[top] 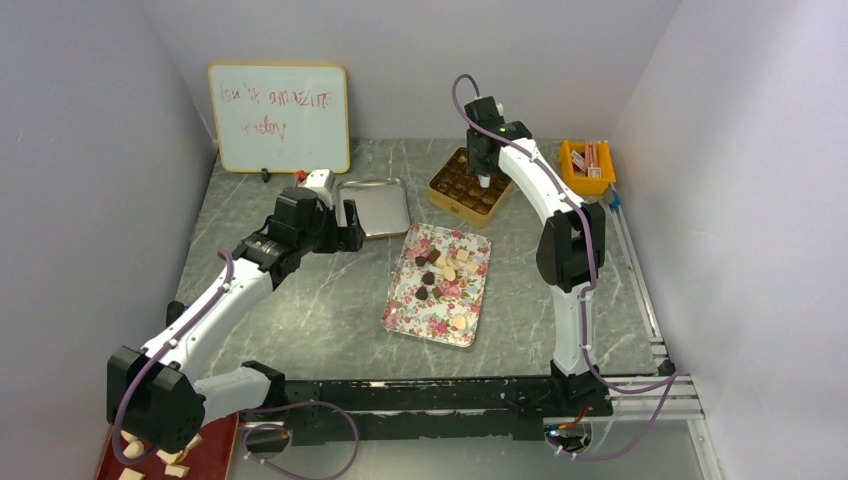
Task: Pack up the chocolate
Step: Place the fake chocolate in the packing box, then pick up the fake chocolate from the plate.
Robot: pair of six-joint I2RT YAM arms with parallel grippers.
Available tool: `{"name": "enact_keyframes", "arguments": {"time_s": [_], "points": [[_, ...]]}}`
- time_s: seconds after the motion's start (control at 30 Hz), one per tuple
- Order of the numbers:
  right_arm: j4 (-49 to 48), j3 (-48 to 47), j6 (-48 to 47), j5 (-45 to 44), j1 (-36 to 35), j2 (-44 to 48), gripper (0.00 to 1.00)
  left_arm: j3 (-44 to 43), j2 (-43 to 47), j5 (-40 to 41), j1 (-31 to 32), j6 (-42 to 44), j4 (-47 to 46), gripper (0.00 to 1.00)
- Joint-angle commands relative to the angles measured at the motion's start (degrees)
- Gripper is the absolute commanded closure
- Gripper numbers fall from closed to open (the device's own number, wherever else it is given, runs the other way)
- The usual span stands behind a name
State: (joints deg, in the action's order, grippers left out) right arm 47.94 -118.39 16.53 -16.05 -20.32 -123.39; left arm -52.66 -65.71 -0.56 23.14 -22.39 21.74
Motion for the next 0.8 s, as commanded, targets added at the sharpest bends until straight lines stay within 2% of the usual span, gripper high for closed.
{"name": "enact_keyframes", "arguments": {"time_s": [0.0,0.2,0.47,0.77], "points": [[-2.6,-0.3,-0.7,-0.6,0.6,1.5,0.59,0.1,0.3,0.5,0.2,-1.2,-1.7,0.00],[-3.7,0.8,-0.9,-0.7,0.6,3.1,0.60,-0.4,0.0,0.3,0.3,-1.3,-1.7,0.00],[-2.4,-0.7,-1.4,-0.9,0.5,6.7,0.68,0.0,0.2,0.5,0.6,-1.6,-1.7,0.00],[-1.5,11.3,-2.3,-1.3,-3.1,19.3,0.68,0.5,0.5,0.5,0.9,-1.5,-1.5,0.00]]}}
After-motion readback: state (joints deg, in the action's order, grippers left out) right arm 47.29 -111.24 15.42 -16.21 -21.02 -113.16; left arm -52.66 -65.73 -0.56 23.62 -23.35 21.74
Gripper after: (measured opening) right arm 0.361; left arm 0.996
